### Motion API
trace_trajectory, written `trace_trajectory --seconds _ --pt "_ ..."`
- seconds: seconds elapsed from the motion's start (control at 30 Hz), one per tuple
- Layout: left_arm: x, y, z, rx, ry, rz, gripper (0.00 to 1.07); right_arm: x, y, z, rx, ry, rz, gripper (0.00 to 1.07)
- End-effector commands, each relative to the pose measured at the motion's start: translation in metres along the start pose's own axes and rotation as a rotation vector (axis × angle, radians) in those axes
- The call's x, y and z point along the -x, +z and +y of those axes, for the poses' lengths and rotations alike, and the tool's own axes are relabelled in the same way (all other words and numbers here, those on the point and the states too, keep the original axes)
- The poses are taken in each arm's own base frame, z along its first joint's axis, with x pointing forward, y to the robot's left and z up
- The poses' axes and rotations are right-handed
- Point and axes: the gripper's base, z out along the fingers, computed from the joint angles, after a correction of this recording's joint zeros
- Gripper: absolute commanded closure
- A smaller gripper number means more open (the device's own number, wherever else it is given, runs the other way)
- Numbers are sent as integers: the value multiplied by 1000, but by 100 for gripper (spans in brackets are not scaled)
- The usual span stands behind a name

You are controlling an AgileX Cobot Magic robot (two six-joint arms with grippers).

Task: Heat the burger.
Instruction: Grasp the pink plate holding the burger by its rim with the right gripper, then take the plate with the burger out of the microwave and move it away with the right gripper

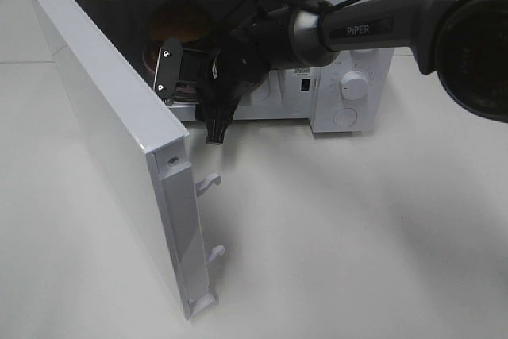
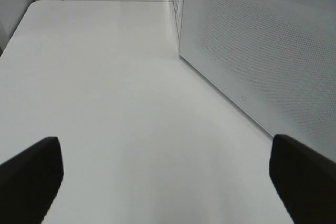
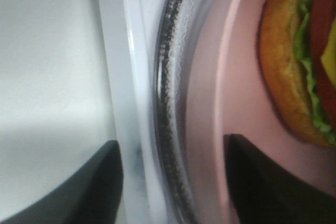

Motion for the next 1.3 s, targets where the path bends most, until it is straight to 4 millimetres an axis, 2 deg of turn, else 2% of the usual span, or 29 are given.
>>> trace_trajectory --seconds 0.03,0.07,0.1,0.13,0.6,0.67,1.17,1.3 --pt "-1 0 0 7 -1 -3 6 -2 -1 2 33 30 23 91" --pt "-1 0 0 7 -1 -3 6 -3 -1 3 44 39 29 98" --pt "-1 0 0 7 -1 -3 6 -3 -1 3 44 39 29 98" --pt "-1 0 0 7 -1 -3 6 -3 -3 3 56 49 38 107" --pt "-1 0 0 6 -1 -3 6 2 -27 1 166 5 55 107" --pt "-1 0 0 6 -1 -3 6 4 -38 -2 200 -47 54 107" --pt "-1 0 0 6 -1 -3 6 10 -70 -18 180 -54 46 107" --pt "-1 0 0 6 -1 -3 6 7 -74 -16 172 -89 45 107"
